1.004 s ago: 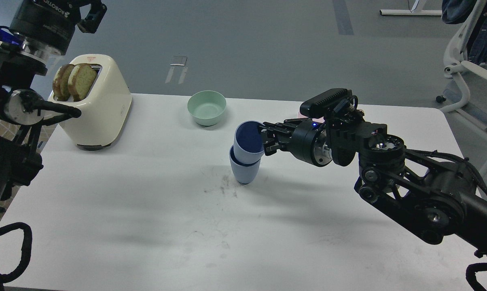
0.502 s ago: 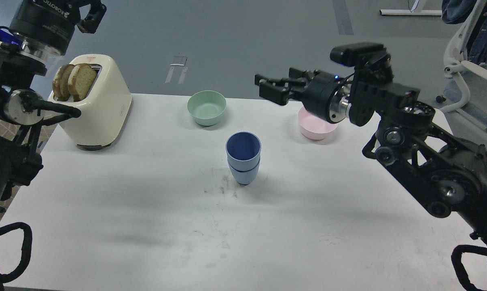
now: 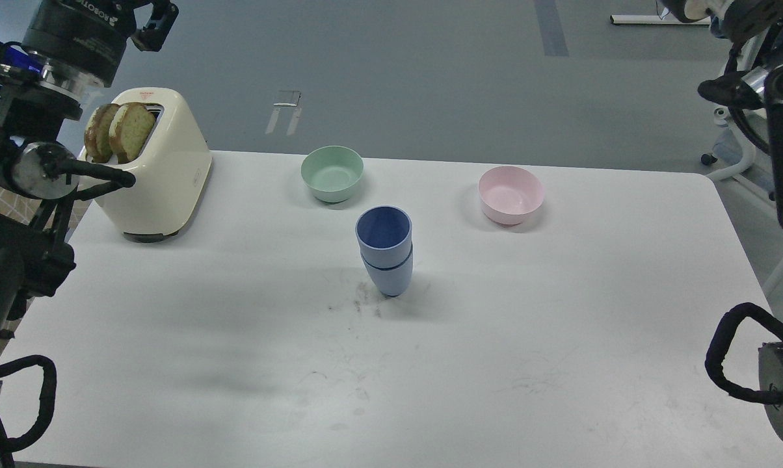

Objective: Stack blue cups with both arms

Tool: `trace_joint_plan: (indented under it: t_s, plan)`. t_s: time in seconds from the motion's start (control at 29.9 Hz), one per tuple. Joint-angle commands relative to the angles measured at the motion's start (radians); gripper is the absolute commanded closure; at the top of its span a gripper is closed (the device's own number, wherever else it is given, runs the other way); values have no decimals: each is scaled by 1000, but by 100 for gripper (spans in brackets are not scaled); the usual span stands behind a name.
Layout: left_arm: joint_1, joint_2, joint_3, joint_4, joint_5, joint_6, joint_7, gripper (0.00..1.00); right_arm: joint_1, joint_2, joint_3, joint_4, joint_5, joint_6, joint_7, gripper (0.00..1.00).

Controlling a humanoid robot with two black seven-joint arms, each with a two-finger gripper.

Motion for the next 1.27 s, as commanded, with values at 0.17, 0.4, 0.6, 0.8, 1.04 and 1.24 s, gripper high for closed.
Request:
trace_joint_plan:
  t_s: [0.17, 0.4, 0.6, 0.8, 1.04, 1.24]
  plan:
    - [-20, 5, 1, 76, -3, -3, 5, 2, -16, -85, 35, -228, 427, -79, 21, 0]
    - [-13, 3, 1, 80, -60, -23, 16, 2, -40, -109, 35, -291, 696, -95, 23, 0]
    - [-10, 5, 1, 101, -94, -32, 19, 2, -96, -109, 46, -292, 923, -99, 24, 0]
    - [11, -5, 1, 106, -94, -32, 19, 2, -140, -100, 120, -292, 1052, -95, 64, 0]
    - [16, -6, 1, 106, -94, -32, 17, 2, -177, -95, 127, -288, 1100, -82, 66, 0]
    - [13, -34, 1, 104, -94, -30, 17, 2, -188, -99, 131, -283, 1101, -78, 69, 0]
